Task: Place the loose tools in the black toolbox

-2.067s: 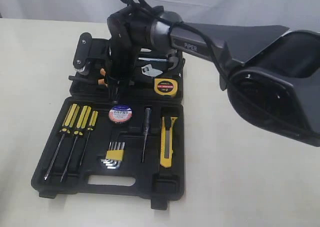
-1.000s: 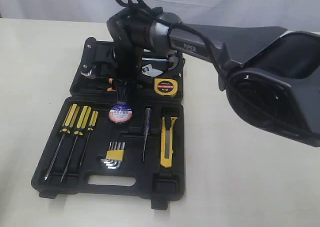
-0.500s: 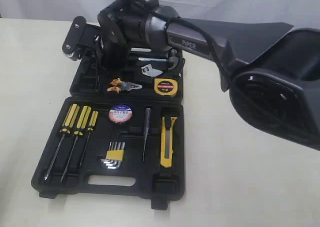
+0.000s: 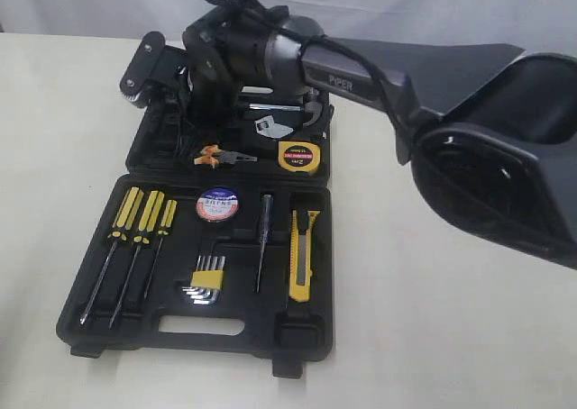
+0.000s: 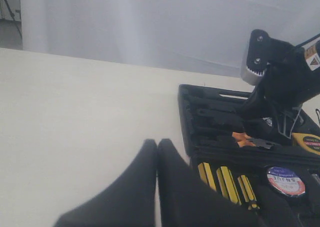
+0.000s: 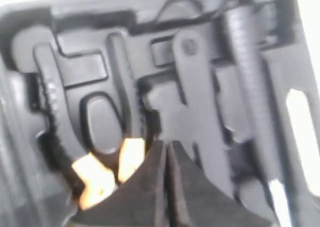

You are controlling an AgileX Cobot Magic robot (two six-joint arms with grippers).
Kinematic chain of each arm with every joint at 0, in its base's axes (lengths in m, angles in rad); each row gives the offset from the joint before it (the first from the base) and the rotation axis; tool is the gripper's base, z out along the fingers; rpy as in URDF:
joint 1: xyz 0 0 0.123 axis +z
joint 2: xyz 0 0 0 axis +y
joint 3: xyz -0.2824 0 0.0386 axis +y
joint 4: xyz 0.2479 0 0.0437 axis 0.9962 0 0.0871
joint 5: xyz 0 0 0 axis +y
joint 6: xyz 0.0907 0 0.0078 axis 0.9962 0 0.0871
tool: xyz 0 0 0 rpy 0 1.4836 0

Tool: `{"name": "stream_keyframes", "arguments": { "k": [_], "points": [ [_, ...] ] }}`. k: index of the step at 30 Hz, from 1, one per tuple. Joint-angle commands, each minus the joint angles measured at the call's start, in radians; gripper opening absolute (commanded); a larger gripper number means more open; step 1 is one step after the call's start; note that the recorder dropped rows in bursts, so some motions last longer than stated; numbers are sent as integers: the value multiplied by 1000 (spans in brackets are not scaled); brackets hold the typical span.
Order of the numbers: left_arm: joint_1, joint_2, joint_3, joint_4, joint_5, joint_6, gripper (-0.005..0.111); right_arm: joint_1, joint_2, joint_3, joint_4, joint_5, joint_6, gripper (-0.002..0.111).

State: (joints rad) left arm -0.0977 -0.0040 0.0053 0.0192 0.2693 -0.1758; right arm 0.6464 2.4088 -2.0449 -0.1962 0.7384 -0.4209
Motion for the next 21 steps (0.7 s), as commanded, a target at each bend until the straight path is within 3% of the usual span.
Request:
{"name": "stream_keyframes", "arguments": {
  "k": [1,10,16,21],
  "points": [
    [-6,4,-5,4,0,0,0,22,-69,0,14,88,47,-1],
    [-6,4,-5,4,0,0,0,147,-215,0,-8,276,137,-1],
    [-6,4,-5,4,0,0,0,292,-273,0,-290,429,323,-1],
    [-6,4,-5,4,0,0,0,422,-346,53,-314,483,316,-1]
  ]
}}
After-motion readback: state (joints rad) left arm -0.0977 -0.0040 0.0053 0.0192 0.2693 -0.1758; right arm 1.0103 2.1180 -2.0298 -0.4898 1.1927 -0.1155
